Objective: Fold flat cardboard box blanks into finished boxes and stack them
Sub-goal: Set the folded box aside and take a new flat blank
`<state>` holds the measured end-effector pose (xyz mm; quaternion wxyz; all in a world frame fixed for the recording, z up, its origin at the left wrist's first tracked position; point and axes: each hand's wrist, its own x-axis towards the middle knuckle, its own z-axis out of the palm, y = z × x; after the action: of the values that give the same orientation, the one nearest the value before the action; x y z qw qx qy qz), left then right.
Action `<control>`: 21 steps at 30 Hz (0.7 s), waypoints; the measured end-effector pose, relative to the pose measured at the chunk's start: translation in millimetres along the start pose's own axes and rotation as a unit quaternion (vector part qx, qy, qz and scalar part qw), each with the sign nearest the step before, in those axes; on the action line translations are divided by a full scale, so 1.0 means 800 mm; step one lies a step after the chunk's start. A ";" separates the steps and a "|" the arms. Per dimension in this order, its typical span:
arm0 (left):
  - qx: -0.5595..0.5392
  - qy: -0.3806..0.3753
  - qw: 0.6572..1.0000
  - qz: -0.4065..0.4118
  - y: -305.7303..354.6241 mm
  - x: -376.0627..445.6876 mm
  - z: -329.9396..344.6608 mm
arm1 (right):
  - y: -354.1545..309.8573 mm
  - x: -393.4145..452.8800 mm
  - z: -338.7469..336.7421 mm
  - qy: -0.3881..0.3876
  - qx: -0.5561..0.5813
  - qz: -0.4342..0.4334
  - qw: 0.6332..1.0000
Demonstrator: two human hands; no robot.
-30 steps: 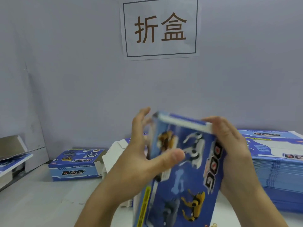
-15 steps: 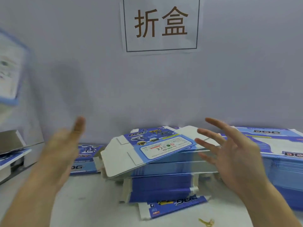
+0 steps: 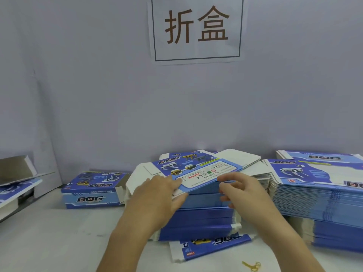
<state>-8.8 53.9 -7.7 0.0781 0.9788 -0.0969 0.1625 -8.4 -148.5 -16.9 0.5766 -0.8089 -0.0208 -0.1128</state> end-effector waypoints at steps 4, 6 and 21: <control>0.067 0.075 0.995 0.008 0.018 -0.001 -0.010 | 0.004 0.002 0.009 0.003 0.070 0.027 0.997; 0.062 0.098 0.993 0.008 0.023 -0.002 -0.011 | 0.000 0.003 0.016 0.000 0.202 0.050 0.978; -0.235 0.054 0.970 0.011 0.025 0.002 -0.008 | 0.007 -0.003 0.036 -0.099 0.556 0.058 0.823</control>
<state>-13.5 35.0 0.9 0.3097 0.9215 -0.1390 0.1887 -5.6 -123.3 -31.5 0.9289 -0.3576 -0.0900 0.0325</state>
